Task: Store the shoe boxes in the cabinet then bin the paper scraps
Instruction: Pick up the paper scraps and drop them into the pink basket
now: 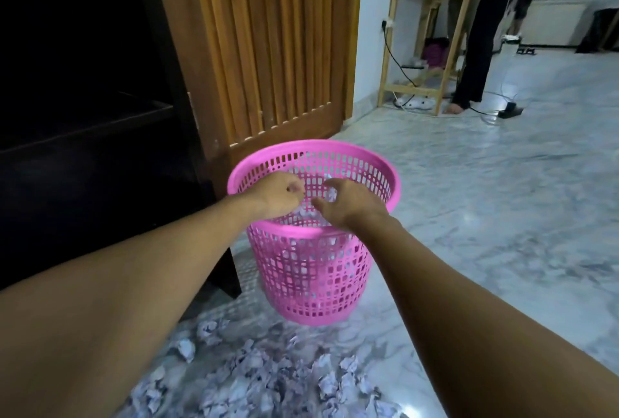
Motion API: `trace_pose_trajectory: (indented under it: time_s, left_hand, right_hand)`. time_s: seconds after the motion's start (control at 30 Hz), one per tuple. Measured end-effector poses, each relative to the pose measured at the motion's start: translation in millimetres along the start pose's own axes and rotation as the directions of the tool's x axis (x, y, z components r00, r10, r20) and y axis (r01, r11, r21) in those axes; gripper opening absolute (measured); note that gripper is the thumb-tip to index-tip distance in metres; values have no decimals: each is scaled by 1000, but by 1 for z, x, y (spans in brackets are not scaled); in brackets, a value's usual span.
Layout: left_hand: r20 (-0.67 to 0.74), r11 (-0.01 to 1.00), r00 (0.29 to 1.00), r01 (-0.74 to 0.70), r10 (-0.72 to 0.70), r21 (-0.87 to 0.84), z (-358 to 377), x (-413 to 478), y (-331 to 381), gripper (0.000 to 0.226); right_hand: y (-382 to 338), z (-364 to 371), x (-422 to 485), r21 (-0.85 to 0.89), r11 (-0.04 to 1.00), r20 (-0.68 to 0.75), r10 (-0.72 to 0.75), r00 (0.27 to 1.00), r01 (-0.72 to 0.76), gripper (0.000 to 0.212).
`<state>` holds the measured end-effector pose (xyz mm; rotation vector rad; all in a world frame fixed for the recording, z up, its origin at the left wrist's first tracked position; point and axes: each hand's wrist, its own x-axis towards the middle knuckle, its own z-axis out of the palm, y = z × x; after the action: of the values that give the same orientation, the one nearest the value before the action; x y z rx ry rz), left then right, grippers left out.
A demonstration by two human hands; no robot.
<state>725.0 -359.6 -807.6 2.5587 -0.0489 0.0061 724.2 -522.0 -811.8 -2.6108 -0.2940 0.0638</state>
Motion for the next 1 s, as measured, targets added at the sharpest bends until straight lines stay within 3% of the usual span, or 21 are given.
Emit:
trace_pose_trajectory:
  time_s: [0.13, 0.27, 0.4, 0.53, 0.7, 1.0]
  left_hand:
    - [27, 998, 998, -49, 48, 29, -12, -29, -6, 20]
    - [-65, 993, 991, -113, 115, 43, -20, -66, -14, 18]
    - [-142, 991, 982, -129, 123, -37, -26, -112, -32, 25]
    - [-135, 984, 990, -71, 49, -163, -19, -165, -51, 27]
    - [-97, 963, 994, 30, -58, -268, 14, -231, -84, 31]
    - [-107, 951, 961, 230, -256, -205, 86, -310, -166, 38]
  right_hand:
    - [-19, -1, -20, -109, 994, -60, -29, 998, 22, 46]
    - [-36, 4, -45, -172, 984, -111, -72, 991, 52, 42]
    - [-47, 13, -71, -159, 981, -34, -119, 992, 113, 44]
    - [-42, 29, -96, -183, 970, -90, -179, 980, 160, 44]
    - [-43, 89, -156, -91, 976, -206, -211, 956, 196, 49]
    - [-14, 232, -256, -3, 973, -49, -229, 972, 229, 44]
